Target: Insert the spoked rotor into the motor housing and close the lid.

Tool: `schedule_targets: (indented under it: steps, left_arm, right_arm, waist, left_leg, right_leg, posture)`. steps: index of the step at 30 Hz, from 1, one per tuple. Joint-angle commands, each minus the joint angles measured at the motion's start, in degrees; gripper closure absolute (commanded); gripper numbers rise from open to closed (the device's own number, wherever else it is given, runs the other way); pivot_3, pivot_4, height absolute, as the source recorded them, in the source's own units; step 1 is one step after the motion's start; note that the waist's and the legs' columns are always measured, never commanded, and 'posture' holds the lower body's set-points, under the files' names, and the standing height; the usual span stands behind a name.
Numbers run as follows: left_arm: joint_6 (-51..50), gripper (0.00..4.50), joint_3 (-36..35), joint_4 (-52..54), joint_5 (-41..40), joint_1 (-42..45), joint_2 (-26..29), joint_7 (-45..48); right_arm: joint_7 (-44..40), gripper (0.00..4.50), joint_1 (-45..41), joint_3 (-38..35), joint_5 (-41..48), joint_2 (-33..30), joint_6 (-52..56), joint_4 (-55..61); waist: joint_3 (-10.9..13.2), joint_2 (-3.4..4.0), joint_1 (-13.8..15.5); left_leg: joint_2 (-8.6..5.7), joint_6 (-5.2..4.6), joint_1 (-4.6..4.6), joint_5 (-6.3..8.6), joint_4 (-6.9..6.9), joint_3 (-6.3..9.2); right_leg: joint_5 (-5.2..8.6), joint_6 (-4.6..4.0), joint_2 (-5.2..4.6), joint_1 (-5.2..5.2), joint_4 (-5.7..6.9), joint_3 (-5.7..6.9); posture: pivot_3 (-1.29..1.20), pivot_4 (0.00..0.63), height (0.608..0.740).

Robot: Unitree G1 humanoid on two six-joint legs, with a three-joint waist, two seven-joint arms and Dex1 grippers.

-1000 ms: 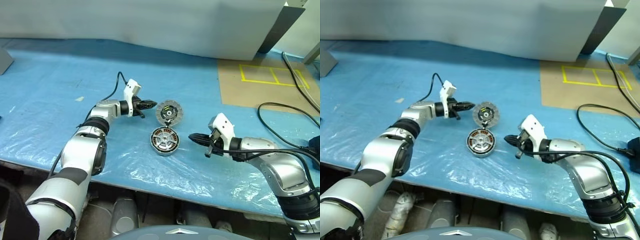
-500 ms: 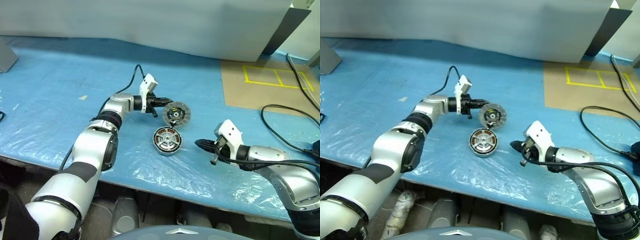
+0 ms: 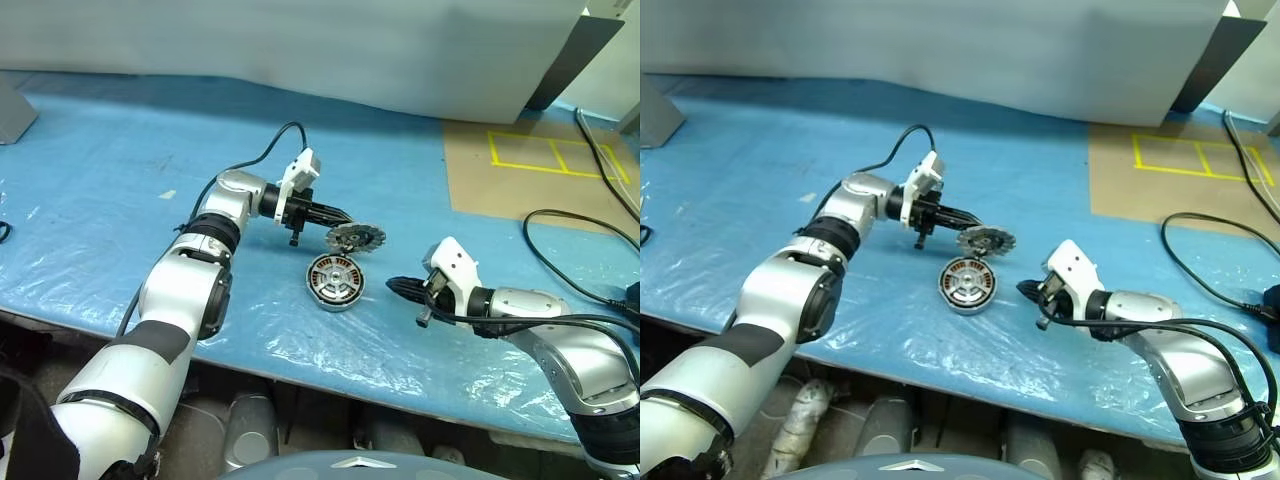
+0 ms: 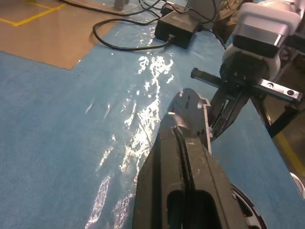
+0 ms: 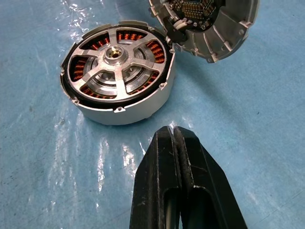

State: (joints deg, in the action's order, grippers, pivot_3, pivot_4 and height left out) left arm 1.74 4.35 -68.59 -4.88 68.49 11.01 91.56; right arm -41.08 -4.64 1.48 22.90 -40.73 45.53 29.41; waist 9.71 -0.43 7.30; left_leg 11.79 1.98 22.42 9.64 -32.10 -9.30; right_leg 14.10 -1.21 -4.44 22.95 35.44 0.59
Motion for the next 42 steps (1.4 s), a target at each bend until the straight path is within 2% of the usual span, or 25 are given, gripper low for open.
schedule_targets:
  steps: [1, 5, 10, 18, 23, 28, 31, 34, 37, 39, 42]
  left_arm:
    - [1.1, 4.47, 7.3, 6.5, -4.3, -3.1, 2.2, 0.9]
    - [5.4, 4.47, 18.3, 14.1, -8.3, -8.1, 6.9, 0.9]
    - [6.2, 4.47, 23.0, 16.3, -11.9, -9.0, 8.8, 0.9]
    - [3.2, 4.47, 20.3, 16.8, -16.7, -6.8, 10.3, 0.9]
    - [-2.6, 4.47, 17.5, 26.6, -23.4, -7.5, 13.7, 0.9]
    - [-11.1, 4.47, 10.5, 34.9, -24.6, -10.6, 17.3, 0.4]
    - [-12.5, 4.5, 7.6, 40.2, -22.1, -16.4, 20.4, -3.8]
    - [-17.1, 4.5, 5.1, 45.5, -22.4, -21.8, 23.4, -6.4]
    - [-20.6, 4.5, 2.4, 50.6, -23.3, -26.0, 24.0, -10.6]
    - [-23.8, 4.5, 0.7, 53.8, -24.7, -28.0, 23.4, -13.4]
    - [-26.3, 4.5, -0.4, 58.4, -25.3, -31.0, 23.0, -15.9]
  right_arm:
    - [-0.3, 4.5, -0.9, 0.2, 0.1, 0.2, -1.4, 0.2]
    - [-0.7, 4.5, -1.4, 0.6, -0.1, -0.2, -1.9, -0.3]
    - [-1.7, 4.5, -1.3, 0.3, -0.4, -1.4, -2.7, -1.3]
    - [-4.3, 4.5, 1.2, -1.9, -0.7, -4.9, -4.5, -1.9]
    - [-5.7, 4.5, 3.2, -1.8, -2.0, -7.2, -7.2, -2.6]
    - [-4.5, 4.5, -0.5, -4.9, 1.9, -4.6, -5.9, -1.3]
    - [-6.2, 3.84, -1.6, -4.3, 4.5, -4.1, -5.2, 0.6]
    - [-6.4, 2.92, -4.8, -4.7, 7.2, -2.9, -4.0, 0.7]
    - [-6.6, 1.86, -9.3, -2.9, 7.6, -1.8, -3.8, -0.8]
    - [-7.1, 0.98, -11.9, -0.5, 7.2, -0.4, -3.9, -2.3]
    - [-8.6, 0.04, -15.4, 3.5, 5.6, 1.3, -5.2, -5.7]
  waist:
    - [0.0, 0.01, 0.0]
    - [0.0, 0.02, 0.0]
    - [0.0, 0.04, 0.3]
    - [0.0, 0.03, 0.3]
    - [0.0, 0.04, 0.0]
    - [0.0, 0.08, -0.4]
    - [0.0, 0.18, -0.7]
    - [0.0, 0.2, -1.1]
    - [0.0, 0.22, -1.2]
    - [0.0, 0.21, -1.1]
    - [0.0, 0.22, -1.5]
  left_leg:
    - [0.0, 0.0, -0.01, 0.0, 0.0, 0.0]
    - [0.03, 0.0, -0.01, 0.0, 0.01, -0.01]
    - [0.02, 0.0, 0.02, 0.0, -0.09, -0.01]
    - [0.0, 0.0, -0.01, 0.0, -0.11, -0.04]
    - [0.03, 0.01, 0.01, 0.0, -0.04, -0.03]
    - [0.03, 0.01, -0.03, 0.0, -0.06, -0.06]
    - [0.03, 0.0, -0.18, 0.0, -0.04, -0.19]
    - [0.09, 0.01, -0.19, 0.0, 0.0, -0.19]
    - [0.08, 0.0, -0.06, 0.0, -0.07, -0.19]
    - [0.08, 0.0, -0.06, 0.0, -0.12, -0.18]
    - [0.09, 0.0, -0.1, 0.0, -0.13, -0.19]
  right_leg:
    - [0.0, 0.0, 0.0, 0.0, 0.01, 0.0]
    - [0.01, -0.02, 0.02, 0.01, 0.05, 0.02]
    - [0.05, -0.09, -0.01, 0.0, 0.12, 0.02]
    - [0.03, -0.05, -0.02, -0.02, 0.1, 0.0]
    - [0.01, -0.02, 0.04, 0.03, 0.1, 0.01]
    - [0.05, -0.08, 0.05, 0.03, 0.11, -0.03]
    - [0.14, -0.24, 0.06, 0.02, 0.14, -0.17]
    - [0.15, -0.24, 0.09, 0.0, 0.13, -0.15]
    - [0.15, -0.25, 0.08, 0.07, 0.14, -0.12]
    - [0.16, -0.27, 0.05, 0.04, 0.14, -0.1]
    - [0.17, -0.28, 0.05, 0.02, 0.18, -0.1]
  posture:
    - [0.0, 0.15, 0.74]
    - [0.0, 0.15, 0.74]
    - [0.0, 0.15, 0.74]
    - [0.0, 0.15, 0.74]
    - [0.0, 0.15, 0.74]
    - [0.0, 0.15, 0.74]
    - [0.0, 0.15, 0.74]
    - [0.0, 0.15, 0.74]
    - [0.0, 0.15, 0.74]
    - [0.0, 0.15, 0.74]
    - [0.0, 0.15, 0.74]
